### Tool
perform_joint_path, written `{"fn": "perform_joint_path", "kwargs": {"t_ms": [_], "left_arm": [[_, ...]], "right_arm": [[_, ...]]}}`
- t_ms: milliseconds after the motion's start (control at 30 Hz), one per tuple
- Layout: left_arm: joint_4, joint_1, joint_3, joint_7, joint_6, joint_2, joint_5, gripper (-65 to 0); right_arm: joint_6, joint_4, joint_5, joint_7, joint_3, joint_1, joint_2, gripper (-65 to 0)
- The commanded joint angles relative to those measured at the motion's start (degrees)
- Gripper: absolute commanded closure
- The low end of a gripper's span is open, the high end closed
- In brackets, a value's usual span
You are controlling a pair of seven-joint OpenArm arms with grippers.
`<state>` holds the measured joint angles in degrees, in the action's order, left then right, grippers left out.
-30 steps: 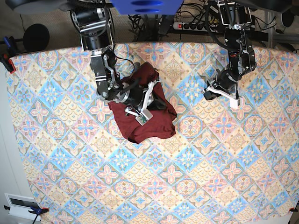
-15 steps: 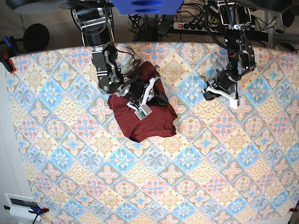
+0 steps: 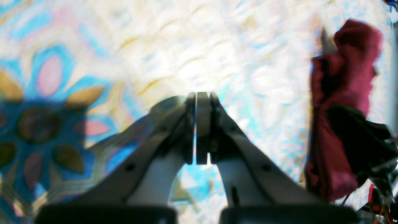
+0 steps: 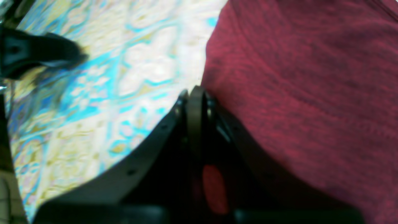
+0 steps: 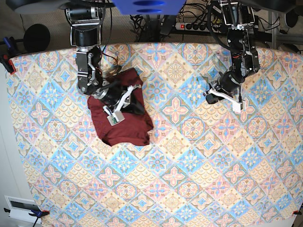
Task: Layout the t-shirt on the table in an organized manner, then fold the t-shirt properly
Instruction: 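Slide the folded shirt with the right gripper further toward the table edge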
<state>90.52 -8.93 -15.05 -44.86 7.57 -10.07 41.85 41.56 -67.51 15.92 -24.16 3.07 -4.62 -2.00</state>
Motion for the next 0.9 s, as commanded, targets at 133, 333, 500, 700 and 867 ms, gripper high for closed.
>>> {"fn": "perform_joint_path", "kwargs": {"t_ms": [133, 333, 500, 700, 867], "left_arm": [[2.71, 0.62, -0.12, -0.63, 0.56, -0.35, 0.66, 0.0], [4.29, -0.17, -0.12, -1.16, 0.56, -0.35, 0.66, 0.0], [4.91, -0.87, -0.12, -1.16, 0.56, -0.35, 0.66, 0.0], [4.91, -0.96, -0.12, -1.16, 0.56, -0.44, 0.66, 0.0], [4.91, -0.96, -0.12, -1.16, 0.56, -0.44, 0.66, 0.0]], "right_arm": [[-1.96, 1.26, -2.43, -1.73, 2.25, -0.52, -3.85, 0.0], [-1.96, 5.48, -2.43, 1.7, 2.34, -3.42, -9.47, 0.0], [-1.96, 5.75, -2.25, 2.14, 2.34, -4.39, -11.23, 0.0], [-1.87, 1.0, -2.16, 1.26, 2.34, -4.3, -11.23, 0.0], [-1.87, -7.7, -2.16, -1.55, 2.34, -3.95, -11.23, 0.0]]}}
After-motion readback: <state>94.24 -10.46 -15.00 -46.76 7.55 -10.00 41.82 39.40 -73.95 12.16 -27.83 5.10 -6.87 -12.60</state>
